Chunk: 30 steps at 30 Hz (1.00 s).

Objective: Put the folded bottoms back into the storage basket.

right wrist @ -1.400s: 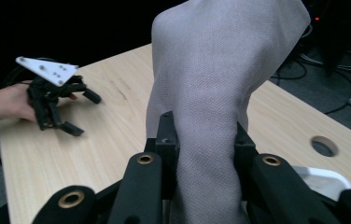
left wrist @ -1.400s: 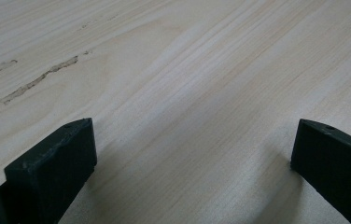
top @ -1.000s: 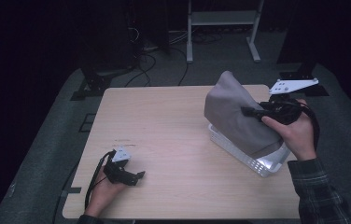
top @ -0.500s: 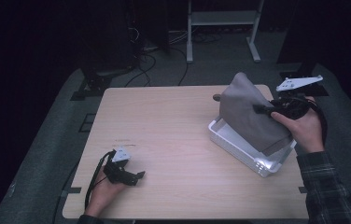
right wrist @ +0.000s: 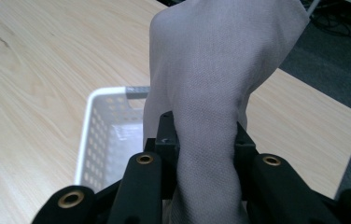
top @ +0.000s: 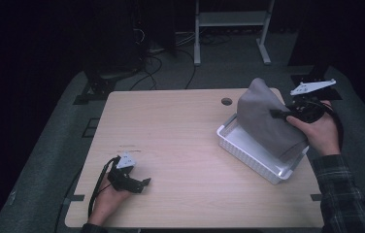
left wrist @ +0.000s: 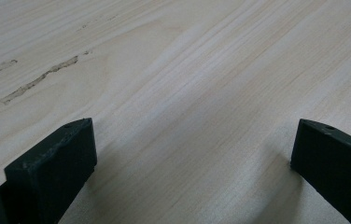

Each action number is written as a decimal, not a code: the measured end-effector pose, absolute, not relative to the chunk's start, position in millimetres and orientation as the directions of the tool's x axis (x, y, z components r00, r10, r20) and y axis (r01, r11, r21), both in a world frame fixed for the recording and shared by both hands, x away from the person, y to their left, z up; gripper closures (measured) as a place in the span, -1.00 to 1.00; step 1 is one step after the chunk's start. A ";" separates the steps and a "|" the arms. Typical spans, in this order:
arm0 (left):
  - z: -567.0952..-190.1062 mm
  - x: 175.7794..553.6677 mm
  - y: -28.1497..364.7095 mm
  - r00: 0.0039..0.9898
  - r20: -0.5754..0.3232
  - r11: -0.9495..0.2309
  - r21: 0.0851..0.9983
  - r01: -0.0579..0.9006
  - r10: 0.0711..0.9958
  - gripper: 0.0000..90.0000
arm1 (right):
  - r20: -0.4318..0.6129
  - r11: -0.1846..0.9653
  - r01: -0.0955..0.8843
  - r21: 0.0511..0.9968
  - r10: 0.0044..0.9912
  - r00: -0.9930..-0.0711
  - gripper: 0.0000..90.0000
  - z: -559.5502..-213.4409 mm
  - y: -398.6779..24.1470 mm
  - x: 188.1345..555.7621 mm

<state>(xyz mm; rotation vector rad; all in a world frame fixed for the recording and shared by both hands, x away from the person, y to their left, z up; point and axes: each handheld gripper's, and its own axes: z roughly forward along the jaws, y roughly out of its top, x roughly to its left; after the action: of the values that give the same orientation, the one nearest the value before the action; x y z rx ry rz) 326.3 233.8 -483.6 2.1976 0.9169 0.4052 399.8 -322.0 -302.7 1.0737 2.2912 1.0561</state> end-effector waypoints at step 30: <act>-483.7 326.3 233.9 0.699 0.017 -0.498 0.715 0.491 0.715 -1.00 | 0.025 0.462 0.555 0.692 0.753 -0.658 0.59 -366.0 -311.7 411.5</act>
<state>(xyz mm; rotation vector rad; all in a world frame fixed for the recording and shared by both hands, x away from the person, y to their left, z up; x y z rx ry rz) 326.3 233.9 -483.7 2.1989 0.9154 0.4076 411.5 -311.7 -366.0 1.1181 2.4302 0.9928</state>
